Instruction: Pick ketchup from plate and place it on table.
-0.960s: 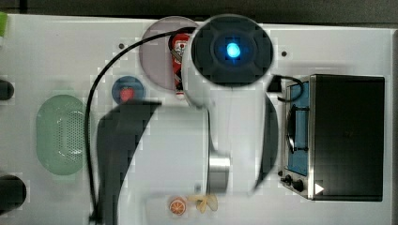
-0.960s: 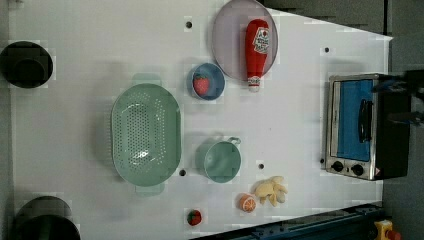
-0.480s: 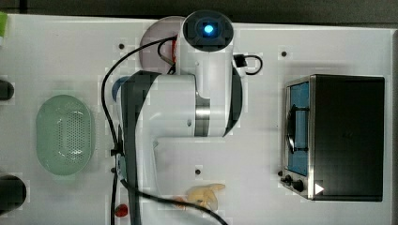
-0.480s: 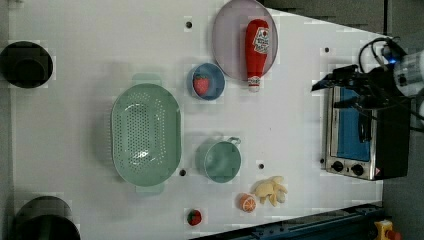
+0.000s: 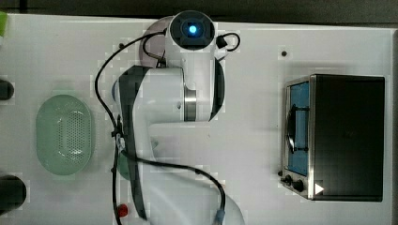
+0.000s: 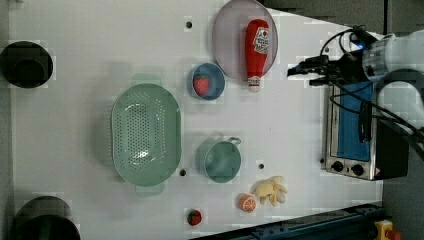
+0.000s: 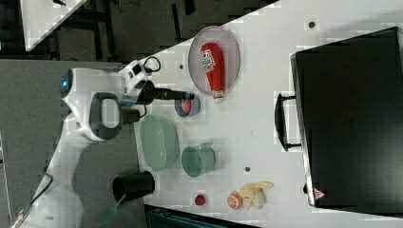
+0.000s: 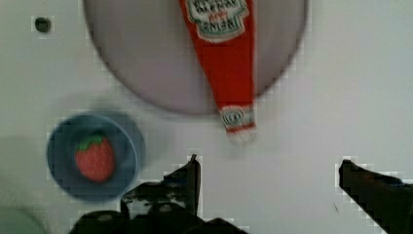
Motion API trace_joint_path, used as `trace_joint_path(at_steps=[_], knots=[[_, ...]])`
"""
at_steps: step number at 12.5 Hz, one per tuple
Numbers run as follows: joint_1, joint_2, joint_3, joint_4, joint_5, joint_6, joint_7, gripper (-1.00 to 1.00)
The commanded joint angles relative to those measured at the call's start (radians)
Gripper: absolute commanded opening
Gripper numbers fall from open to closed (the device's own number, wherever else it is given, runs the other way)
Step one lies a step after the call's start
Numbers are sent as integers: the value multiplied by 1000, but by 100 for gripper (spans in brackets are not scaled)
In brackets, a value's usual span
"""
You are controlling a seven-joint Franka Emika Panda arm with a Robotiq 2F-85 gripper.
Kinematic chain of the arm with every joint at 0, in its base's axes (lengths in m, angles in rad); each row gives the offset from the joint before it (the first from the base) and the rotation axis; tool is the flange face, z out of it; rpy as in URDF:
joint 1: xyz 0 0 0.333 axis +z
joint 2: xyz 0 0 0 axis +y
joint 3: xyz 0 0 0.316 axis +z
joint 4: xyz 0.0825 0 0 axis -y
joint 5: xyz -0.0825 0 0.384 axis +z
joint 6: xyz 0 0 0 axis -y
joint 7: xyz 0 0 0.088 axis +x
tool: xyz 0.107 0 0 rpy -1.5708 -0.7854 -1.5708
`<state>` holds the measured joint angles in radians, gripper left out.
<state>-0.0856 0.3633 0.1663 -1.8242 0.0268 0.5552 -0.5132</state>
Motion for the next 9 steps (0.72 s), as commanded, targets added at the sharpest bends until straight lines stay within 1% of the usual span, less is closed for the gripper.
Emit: trace_joint_path(at_steps=[1,6,9], knots=[[6,88,-1,51,-39,47,-96,100],[28,254,-2,186,-112,69,-98,100],[35,327,-2,200,-129,170,-98,100]])
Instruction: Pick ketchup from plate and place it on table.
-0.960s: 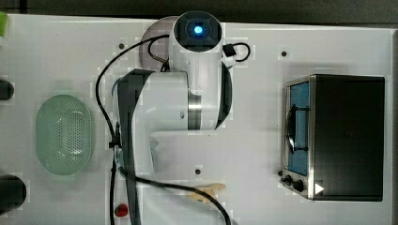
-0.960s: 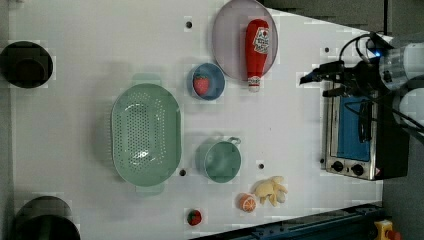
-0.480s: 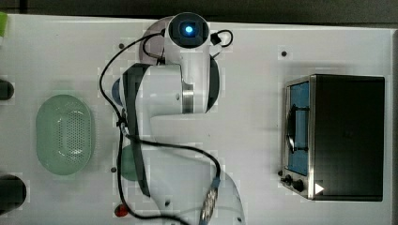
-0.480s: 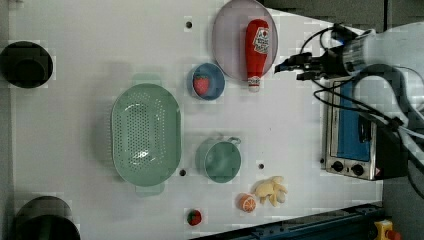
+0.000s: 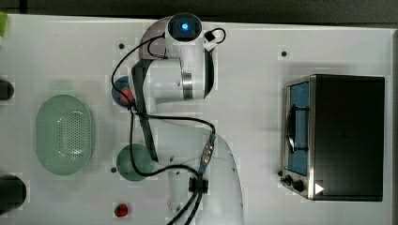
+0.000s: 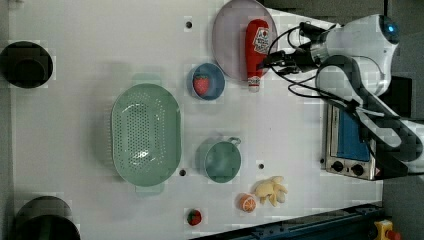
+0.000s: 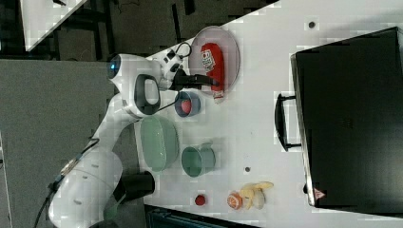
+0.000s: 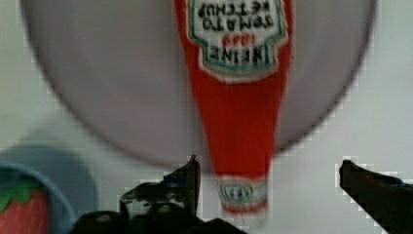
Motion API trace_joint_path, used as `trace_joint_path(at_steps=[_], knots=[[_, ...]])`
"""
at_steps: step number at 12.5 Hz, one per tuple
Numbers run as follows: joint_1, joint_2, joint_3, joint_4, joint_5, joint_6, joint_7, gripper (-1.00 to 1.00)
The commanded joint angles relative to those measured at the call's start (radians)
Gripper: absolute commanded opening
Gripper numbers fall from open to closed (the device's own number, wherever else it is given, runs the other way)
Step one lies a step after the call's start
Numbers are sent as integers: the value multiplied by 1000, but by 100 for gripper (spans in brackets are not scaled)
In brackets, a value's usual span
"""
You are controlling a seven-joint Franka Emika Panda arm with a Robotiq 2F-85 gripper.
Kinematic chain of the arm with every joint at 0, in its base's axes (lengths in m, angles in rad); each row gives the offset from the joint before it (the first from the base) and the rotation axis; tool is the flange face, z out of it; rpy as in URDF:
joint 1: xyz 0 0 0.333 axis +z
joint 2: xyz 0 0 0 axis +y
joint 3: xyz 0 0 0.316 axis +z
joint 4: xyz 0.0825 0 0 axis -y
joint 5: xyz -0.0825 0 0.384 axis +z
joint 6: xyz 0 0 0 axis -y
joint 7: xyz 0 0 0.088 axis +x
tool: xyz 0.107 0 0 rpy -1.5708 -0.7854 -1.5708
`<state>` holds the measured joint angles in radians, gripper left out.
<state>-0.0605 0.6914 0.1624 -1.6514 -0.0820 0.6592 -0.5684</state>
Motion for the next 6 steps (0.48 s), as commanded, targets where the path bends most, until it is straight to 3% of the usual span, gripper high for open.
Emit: trace_joint_path(at_steps=[1,6], knots=[[11,16,1,26,-24,113,-43,100],[15,74,-2,25,-25,205,-43,100]])
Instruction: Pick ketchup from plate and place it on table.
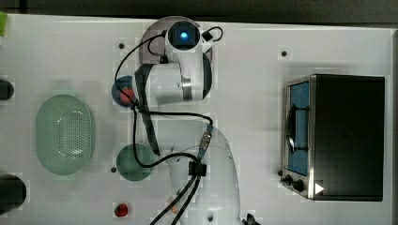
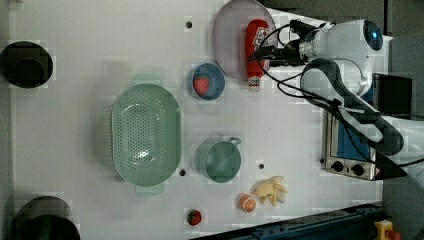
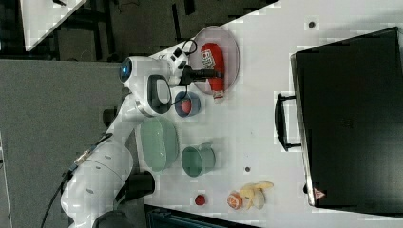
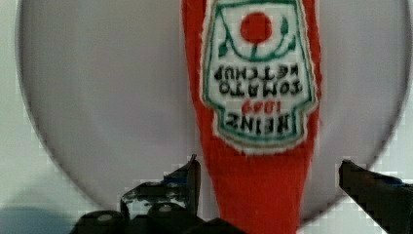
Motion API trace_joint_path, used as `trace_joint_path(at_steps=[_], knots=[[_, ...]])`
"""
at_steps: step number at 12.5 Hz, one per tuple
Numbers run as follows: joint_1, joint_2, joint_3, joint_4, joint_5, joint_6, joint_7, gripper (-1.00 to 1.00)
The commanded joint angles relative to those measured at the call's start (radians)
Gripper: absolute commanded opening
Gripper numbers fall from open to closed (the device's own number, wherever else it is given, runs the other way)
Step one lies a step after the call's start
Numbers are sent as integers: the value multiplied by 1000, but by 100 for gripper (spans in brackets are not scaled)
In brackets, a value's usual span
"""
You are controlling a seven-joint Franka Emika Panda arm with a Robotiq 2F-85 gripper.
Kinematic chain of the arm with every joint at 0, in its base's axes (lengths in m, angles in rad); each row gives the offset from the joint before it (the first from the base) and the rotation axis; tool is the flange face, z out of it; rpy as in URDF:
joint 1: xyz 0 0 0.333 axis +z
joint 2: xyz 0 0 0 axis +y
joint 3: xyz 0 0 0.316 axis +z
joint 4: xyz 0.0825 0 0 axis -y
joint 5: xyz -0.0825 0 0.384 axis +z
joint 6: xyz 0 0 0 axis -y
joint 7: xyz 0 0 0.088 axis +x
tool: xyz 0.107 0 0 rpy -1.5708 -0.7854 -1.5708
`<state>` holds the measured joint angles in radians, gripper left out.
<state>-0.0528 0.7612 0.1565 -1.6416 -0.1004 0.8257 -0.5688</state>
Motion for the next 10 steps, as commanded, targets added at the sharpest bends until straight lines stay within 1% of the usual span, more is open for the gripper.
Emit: trace_joint_path(at_steps=[1,3,4,7,8,10], knots=[[8,15,3,15,-7,60,-43,100],[9,31,0,16,-7,89,-43,100],[9,35,0,15,-7,90,-43,92],[10,39,-1,20,-7,93,-43,20],[10,39,2,25,-7,92,-43,16],[10,31,3,37,-7,92,-34,16]])
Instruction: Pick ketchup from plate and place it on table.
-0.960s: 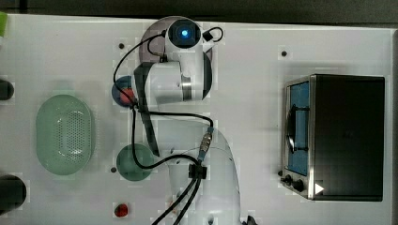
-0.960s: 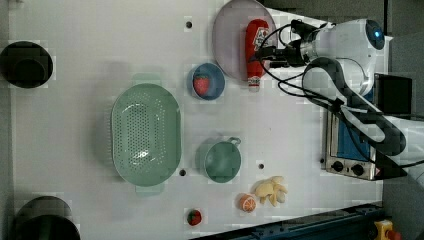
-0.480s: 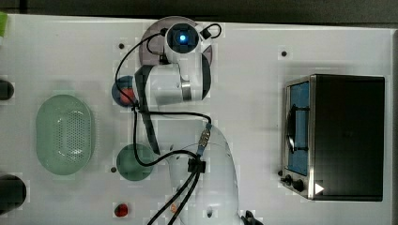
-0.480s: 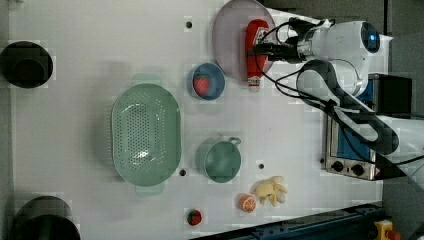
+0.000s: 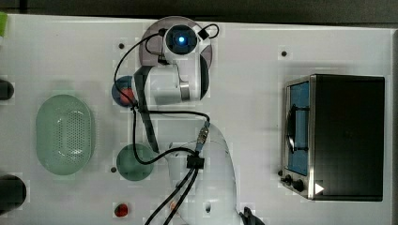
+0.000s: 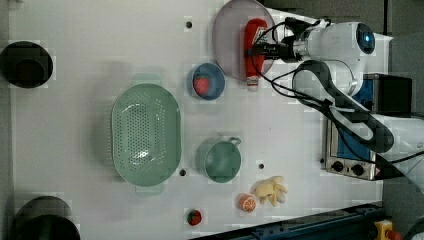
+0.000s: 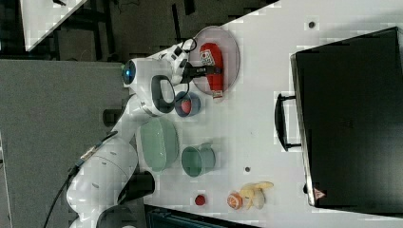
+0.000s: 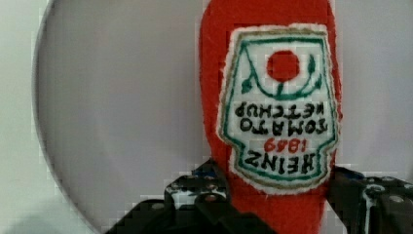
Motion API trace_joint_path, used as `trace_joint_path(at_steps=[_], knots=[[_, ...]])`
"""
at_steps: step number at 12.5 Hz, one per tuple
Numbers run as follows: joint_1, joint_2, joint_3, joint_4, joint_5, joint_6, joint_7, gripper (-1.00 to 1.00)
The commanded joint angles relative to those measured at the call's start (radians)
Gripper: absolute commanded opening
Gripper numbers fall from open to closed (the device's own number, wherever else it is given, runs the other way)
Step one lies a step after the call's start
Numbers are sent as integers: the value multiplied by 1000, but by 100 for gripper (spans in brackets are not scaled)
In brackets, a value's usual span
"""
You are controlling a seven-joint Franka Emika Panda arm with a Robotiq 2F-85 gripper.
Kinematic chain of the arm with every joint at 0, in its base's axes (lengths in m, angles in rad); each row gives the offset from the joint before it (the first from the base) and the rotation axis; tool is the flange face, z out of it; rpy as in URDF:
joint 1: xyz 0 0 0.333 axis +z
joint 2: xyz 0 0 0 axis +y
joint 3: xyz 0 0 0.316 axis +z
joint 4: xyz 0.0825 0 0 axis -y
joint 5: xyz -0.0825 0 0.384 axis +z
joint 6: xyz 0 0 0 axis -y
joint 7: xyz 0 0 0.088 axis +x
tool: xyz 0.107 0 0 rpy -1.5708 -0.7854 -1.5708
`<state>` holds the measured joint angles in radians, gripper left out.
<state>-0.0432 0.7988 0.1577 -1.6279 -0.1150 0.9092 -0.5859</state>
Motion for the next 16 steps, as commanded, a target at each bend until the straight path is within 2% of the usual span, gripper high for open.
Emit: trace_joint_path(at_steps=[1,4,8,13,16], knots=[[-1,-18,2,36,8,5,-5,16],[-9,-98,2,54,12,-79,54,16],[-42,-270,1,54,28,-237,81,16],[-101,-441,-5,47,179,-476,82,16],[-128,-529,-42,22,186,-566,82,16]])
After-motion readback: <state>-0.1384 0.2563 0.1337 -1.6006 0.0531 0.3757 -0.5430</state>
